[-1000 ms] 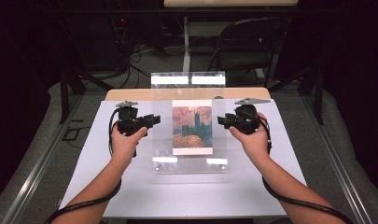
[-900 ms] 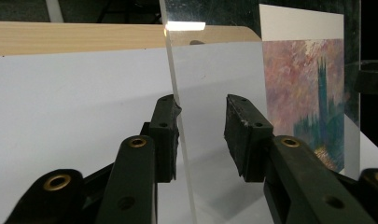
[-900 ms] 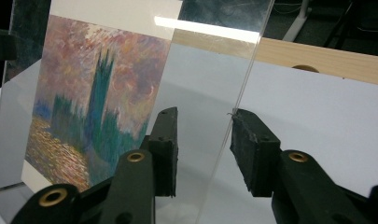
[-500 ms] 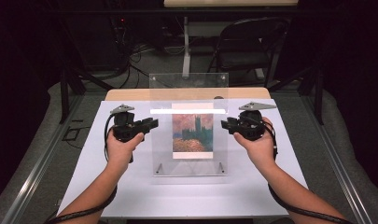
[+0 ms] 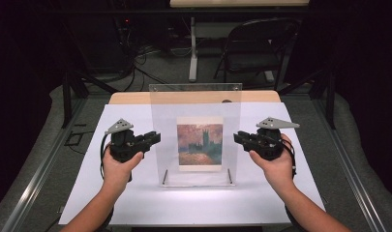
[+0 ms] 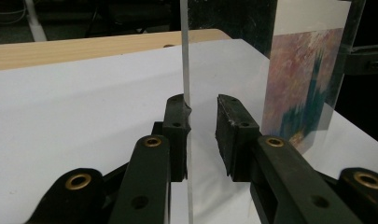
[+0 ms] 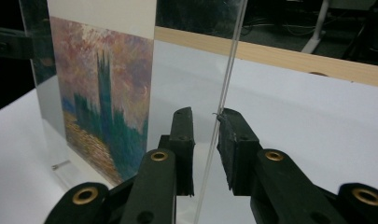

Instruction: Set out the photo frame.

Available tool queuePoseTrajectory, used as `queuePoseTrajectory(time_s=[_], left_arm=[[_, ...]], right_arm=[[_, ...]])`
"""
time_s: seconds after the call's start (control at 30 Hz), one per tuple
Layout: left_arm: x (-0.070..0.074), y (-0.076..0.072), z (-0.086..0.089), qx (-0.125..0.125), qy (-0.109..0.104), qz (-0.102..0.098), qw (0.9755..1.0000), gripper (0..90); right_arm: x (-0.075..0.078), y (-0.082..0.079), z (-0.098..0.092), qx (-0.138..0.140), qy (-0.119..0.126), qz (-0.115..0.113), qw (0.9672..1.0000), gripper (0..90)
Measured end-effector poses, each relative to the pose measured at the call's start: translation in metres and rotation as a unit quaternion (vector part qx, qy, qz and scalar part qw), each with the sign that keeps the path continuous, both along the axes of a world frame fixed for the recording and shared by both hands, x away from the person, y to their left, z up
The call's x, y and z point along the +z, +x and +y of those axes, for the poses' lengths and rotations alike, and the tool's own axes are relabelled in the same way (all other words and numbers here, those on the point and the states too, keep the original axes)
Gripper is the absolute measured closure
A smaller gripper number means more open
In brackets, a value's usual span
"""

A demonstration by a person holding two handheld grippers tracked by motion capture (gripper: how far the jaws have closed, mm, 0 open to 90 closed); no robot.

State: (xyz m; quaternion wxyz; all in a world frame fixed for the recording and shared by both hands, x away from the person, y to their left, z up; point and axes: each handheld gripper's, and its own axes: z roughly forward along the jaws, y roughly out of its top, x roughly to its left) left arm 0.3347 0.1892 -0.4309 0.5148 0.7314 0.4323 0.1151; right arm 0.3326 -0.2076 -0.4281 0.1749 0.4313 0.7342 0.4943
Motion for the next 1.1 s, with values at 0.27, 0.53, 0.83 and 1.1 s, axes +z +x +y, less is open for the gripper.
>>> queuePoseTrajectory(time_s=[0.27, 0.53, 0.83, 1.1], left_arm=[[-0.004, -0.019, 0.002, -0.009, -0.001, -0.023, 0.9997, 73.1], [-0.009, -0.029, 0.003, -0.022, -0.011, -0.021, 0.9995, 69.1], [-0.015, -0.037, 0.001, -0.028, -0.006, -0.026, 0.9992, 65.5], [-0.025, -0.044, 0.006, -0.017, -0.012, -0.023, 0.9995, 60.5]], right_arm=[[-0.004, -0.022, 0.000, 0.010, -0.010, -0.035, 0.9993, 75.3], [-0.008, -0.033, -0.002, 0.024, -0.001, -0.040, 0.9989, 72.9], [-0.014, -0.041, -0.003, 0.030, 0.009, -0.044, 0.9986, 70.8], [-0.023, -0.051, -0.006, 0.040, 0.027, -0.044, 0.9979, 62.1]])
